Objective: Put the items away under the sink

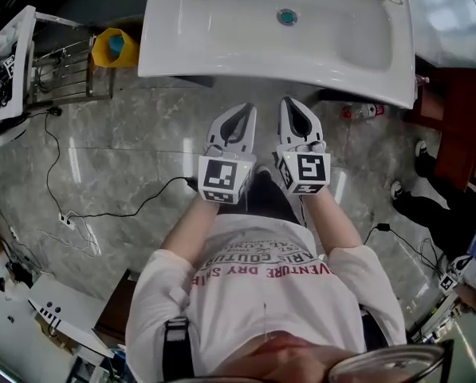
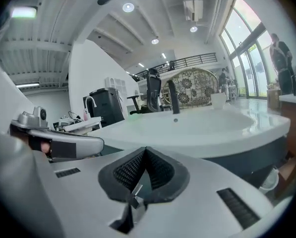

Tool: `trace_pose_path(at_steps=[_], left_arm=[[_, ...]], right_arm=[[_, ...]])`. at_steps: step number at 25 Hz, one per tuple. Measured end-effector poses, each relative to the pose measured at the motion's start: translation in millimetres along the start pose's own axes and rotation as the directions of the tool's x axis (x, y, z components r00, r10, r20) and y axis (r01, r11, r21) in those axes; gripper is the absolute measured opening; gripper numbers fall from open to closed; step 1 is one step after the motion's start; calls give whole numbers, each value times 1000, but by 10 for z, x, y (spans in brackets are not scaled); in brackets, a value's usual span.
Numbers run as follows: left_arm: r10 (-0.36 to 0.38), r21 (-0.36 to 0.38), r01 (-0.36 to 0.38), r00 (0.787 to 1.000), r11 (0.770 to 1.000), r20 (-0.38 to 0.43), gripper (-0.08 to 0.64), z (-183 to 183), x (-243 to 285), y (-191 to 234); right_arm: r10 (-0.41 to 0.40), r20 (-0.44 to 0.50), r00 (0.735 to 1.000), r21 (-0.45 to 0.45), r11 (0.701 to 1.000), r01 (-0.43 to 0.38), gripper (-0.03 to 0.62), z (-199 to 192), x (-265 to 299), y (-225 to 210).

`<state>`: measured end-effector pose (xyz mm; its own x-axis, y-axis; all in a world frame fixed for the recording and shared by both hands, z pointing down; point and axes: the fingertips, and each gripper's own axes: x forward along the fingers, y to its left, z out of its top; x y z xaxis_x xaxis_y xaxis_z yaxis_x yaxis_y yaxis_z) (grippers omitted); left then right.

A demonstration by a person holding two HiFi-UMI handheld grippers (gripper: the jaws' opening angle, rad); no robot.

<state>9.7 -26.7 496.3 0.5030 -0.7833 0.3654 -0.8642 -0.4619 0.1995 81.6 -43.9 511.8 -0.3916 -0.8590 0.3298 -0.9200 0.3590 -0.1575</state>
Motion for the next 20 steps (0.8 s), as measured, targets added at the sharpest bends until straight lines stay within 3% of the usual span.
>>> trace_pose_path(at_steps=[11, 15, 20], left_arm=[[16, 59, -26, 985, 998, 173, 28, 1540, -1091, -702], [8, 107, -35, 971, 994, 238, 28, 1866, -1381, -902], [1, 149, -44, 961, 988, 276, 28, 1997, -1662, -1092]], right_arm=[[6, 141, 990, -71, 997, 4, 25, 1582, -1244, 347], [17, 209, 978, -116, 993, 8, 25, 1959, -1600, 479], [7, 262, 965, -134, 991, 29, 25, 2134, -1925, 527]])
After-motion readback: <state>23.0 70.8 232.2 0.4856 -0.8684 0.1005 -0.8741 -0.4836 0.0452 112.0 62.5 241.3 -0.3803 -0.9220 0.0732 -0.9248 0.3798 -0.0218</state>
